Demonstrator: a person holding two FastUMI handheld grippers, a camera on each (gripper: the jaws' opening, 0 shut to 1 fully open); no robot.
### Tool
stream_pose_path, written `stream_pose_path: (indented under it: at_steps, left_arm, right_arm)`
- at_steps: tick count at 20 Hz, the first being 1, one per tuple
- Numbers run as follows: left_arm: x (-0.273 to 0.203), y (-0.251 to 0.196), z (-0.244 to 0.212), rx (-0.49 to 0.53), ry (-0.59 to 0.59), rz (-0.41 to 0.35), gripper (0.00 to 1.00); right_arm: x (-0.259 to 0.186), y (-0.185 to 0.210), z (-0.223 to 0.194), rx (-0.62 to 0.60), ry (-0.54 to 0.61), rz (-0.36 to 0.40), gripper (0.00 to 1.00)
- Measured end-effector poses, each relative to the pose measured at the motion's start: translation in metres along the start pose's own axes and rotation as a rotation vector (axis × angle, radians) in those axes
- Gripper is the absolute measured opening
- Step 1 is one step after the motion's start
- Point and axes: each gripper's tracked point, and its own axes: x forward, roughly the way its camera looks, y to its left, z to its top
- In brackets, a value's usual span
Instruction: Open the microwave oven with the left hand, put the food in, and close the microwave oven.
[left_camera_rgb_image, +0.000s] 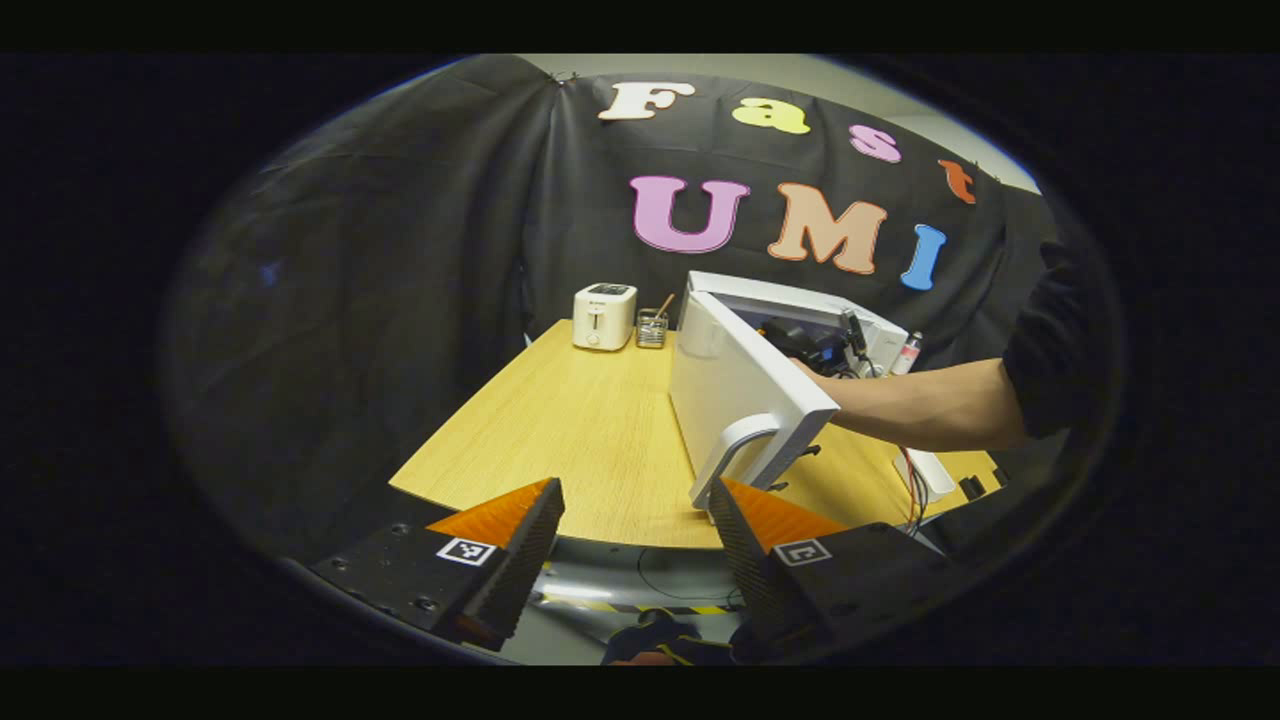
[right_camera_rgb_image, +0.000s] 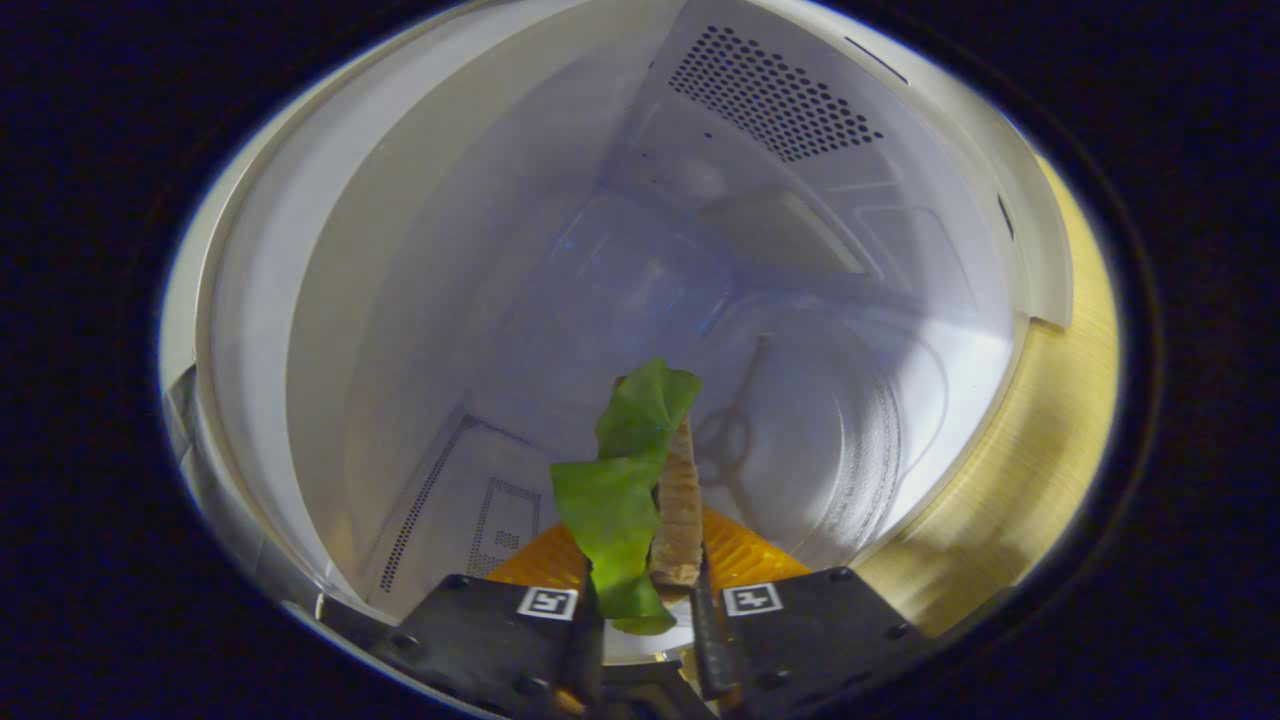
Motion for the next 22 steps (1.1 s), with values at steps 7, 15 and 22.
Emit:
stream_pose_path:
  at_steps: [7,15,22]
  left_arm:
    - [0.006,-0.004,0.012,0.044,-0.022,-0.022,0.85]
    - [0.003,-0.008,0.012,0.031,-0.035,-0.017,0.85]
    - [0.014,0.003,0.026,0.101,-0.091,0.012,0.86]
  right_arm:
    - [0.000,-0.016,0.009,-0.153,-0.039,-0.129,0.80]
    - [-0.016,-0.020,0.050,-0.498,-0.142,-0.208,0.99]
    - [-0.052,-0.007,0.051,-0.577,-0.113,-0.125,0.99]
